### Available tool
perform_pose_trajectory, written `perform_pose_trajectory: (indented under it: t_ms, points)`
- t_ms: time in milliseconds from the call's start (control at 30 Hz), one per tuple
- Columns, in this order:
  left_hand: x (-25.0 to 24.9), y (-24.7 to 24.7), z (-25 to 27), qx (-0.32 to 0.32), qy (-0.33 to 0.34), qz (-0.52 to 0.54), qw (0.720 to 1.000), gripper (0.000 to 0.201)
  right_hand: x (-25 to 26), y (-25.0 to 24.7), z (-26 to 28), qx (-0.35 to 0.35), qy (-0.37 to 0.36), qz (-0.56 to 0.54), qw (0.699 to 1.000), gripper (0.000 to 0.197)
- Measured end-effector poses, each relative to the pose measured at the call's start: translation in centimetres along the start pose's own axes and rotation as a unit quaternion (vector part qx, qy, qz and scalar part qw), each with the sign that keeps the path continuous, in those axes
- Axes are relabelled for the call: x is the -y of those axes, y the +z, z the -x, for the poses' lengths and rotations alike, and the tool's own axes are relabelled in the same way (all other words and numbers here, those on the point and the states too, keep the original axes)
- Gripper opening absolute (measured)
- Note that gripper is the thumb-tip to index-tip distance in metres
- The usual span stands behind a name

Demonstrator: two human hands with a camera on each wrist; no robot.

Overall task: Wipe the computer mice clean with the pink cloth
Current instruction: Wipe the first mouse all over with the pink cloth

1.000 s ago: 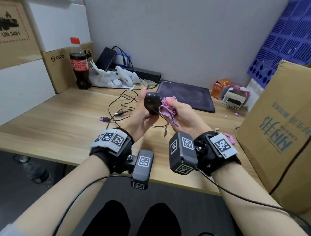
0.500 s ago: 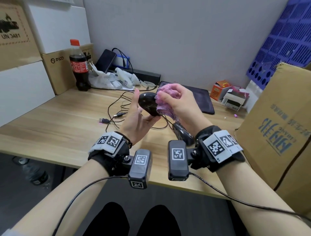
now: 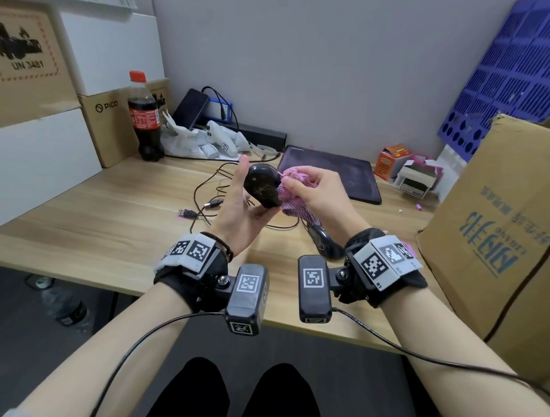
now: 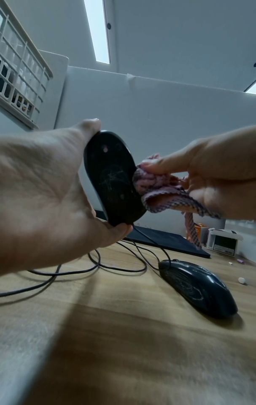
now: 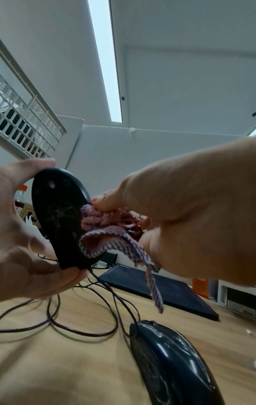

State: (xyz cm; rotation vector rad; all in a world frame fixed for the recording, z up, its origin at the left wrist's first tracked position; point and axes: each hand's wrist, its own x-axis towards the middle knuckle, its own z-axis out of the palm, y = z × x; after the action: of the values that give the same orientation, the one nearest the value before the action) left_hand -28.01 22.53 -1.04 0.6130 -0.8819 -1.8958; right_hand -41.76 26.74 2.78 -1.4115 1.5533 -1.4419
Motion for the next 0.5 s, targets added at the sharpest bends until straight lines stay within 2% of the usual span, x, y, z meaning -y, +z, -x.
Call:
perform_pose_trajectory:
  t_ms: [133,300,400,500]
  points:
    - [0.1,0.2,0.2,0.001,0.008,-0.022,1.0,0.062,2.0,-0.1,-0.3,0.009,-0.041,-0.008,0.999,0.018]
    - [-0.5,0.3,0.5,0.01,0.009,-0.024,1.0,0.059,2.9,0.9,-1.1,0.011,-0.09,0.079,0.993,0.022]
    - [-0.9,0.0,0.5,0.014,0.002,-0.009,1.0,0.065,2.0,0.7,-1.3,0.003,-0.085,0.095,0.992,0.017]
    - [-1.1,-0.6,0.5,0.012,-0.009,0.015,1.0,0.073,0.4,0.2,-1.2,-0.012,-0.037,0.079,0.996,0.016]
